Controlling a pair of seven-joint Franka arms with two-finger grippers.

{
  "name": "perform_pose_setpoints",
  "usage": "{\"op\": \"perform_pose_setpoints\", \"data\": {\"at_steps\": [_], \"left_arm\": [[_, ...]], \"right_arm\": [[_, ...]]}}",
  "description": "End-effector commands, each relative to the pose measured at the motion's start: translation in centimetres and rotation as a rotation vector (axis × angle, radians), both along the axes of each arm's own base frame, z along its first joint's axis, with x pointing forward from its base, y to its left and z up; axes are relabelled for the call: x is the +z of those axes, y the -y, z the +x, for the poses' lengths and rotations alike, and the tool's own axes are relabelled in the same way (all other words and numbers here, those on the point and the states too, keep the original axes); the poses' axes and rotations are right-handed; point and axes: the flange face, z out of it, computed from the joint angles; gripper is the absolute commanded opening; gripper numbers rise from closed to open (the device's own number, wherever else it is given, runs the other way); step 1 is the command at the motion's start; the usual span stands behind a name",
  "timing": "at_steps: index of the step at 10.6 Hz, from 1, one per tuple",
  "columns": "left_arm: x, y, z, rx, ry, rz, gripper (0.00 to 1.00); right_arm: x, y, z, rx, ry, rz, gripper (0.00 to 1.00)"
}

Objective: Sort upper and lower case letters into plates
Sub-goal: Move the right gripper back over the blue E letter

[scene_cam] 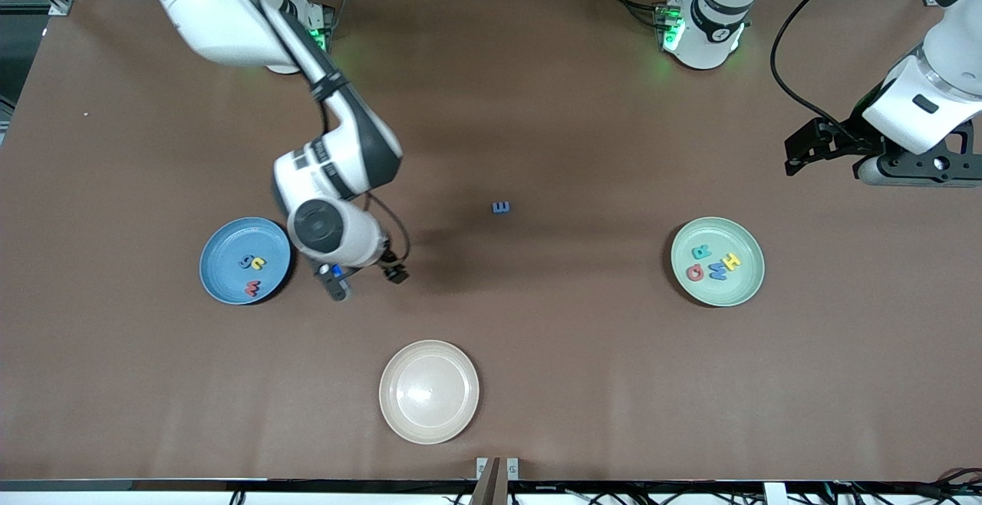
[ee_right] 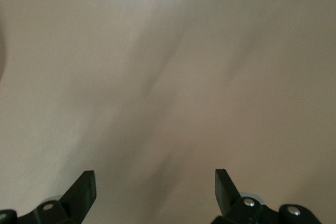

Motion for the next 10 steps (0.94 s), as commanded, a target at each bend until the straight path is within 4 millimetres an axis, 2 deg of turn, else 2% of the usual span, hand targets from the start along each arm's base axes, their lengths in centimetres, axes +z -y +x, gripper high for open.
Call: {"op": "perform_pose_setpoints", "data": {"at_steps": [1,3,6,8,10], "left_arm": [[0.5,-0.2,-0.6,-0.016,0.019,0.025,1.00],[0.4,-0.2,-0.6,-0.016,0.017,0.025,1.00],[0.4,-0.3,-0.7,-0.015,0.016,0.025,1.00],[0.4,-0.3,-0.7,-0.013,0.016,0.025,1.00],[0.4,-0.3,-0.7,-0.015,0.016,0.025,1.00]], "right_arm": [[-0.2,-4.4,-1.6,-0.171,0.006,0.033,1.00],[-2.2,-7.6,-3.1,-0.339,0.015,0.012,1.00],[-4.4,-12.9,-6.9,-0.388,0.031,-0.002,1.00],[-4.8,-14.5,-8.1,-0.448,0.036,-0.002,1.00],[-6.7,-17.3,-10.9,-0.456,0.034,-0.024,1.00]]}}
